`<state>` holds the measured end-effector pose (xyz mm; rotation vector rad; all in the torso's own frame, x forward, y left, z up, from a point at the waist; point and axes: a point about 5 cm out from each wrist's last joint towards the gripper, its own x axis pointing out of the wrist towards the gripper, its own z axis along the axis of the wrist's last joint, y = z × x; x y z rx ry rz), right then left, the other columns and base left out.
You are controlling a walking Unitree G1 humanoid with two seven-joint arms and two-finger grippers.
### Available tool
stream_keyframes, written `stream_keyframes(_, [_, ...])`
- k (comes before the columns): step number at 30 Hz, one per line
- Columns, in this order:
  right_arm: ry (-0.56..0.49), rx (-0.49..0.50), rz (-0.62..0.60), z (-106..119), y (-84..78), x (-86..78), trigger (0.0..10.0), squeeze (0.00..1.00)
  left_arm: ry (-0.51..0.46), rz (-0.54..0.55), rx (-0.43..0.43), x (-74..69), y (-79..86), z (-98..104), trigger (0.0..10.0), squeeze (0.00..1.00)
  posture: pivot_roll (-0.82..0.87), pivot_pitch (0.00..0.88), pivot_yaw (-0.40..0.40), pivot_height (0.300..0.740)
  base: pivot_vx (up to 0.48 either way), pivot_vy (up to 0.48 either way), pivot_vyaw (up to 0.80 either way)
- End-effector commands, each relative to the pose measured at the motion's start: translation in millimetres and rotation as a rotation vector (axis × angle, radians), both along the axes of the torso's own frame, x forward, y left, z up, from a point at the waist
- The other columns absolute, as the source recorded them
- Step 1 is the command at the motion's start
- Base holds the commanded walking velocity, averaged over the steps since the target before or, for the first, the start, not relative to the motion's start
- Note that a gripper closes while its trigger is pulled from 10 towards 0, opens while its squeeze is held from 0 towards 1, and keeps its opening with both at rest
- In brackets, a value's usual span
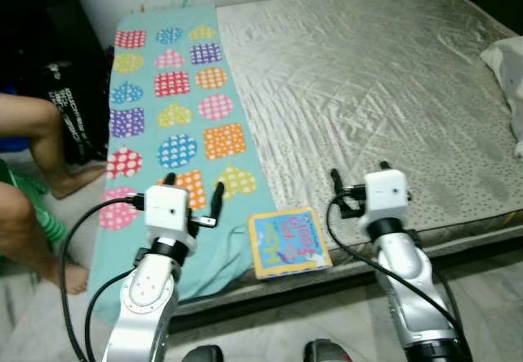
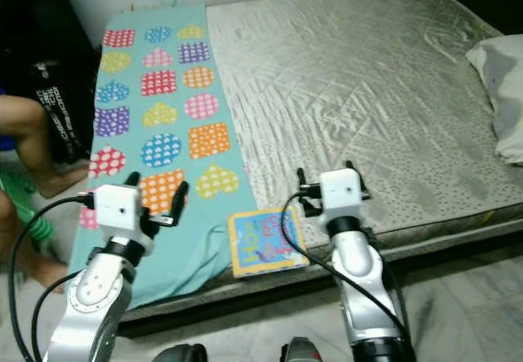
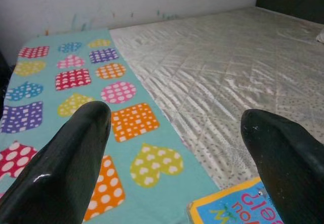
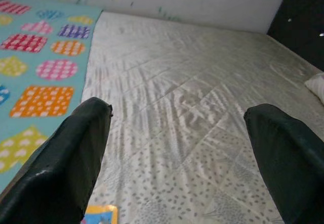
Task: Clean up the room
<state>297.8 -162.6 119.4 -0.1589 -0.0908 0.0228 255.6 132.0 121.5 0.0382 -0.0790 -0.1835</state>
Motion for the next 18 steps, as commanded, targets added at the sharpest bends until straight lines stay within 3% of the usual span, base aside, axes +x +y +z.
stream_keyframes(1, [-0.029, 0.041, 0.002, 5.2, 4.8, 0.2, 10.0, 0.00, 0.021, 0.025, 0.027, -2.1, 7.2, -6.7, 10.0, 0.00, 0.02, 0.170, 0.037, 0.731, 0.000, 0.000, 0.00])
stream_keyframes(8, [-0.037, 0.079, -0.077, 0.1, 2.7, -1.2, 10.0, 0.00, -0.011, 0.016, 0.068, 13.1, 7.7, -2.0, 10.0, 0.00, 0.00, 0.137, 0.124, 0.731, 0.000, 0.000, 0.00])
stream_keyframes(18, [-0.049, 0.020, -0.115, 3.7, 0.2, 2.3, 10.0, 0.00, -0.068, -0.096, 0.098, 42.8, -13.5, 6.5, 10.0, 0.00, -0.09, 0.092, 0.118, 0.731, 0.000, 0.000, 0.00])
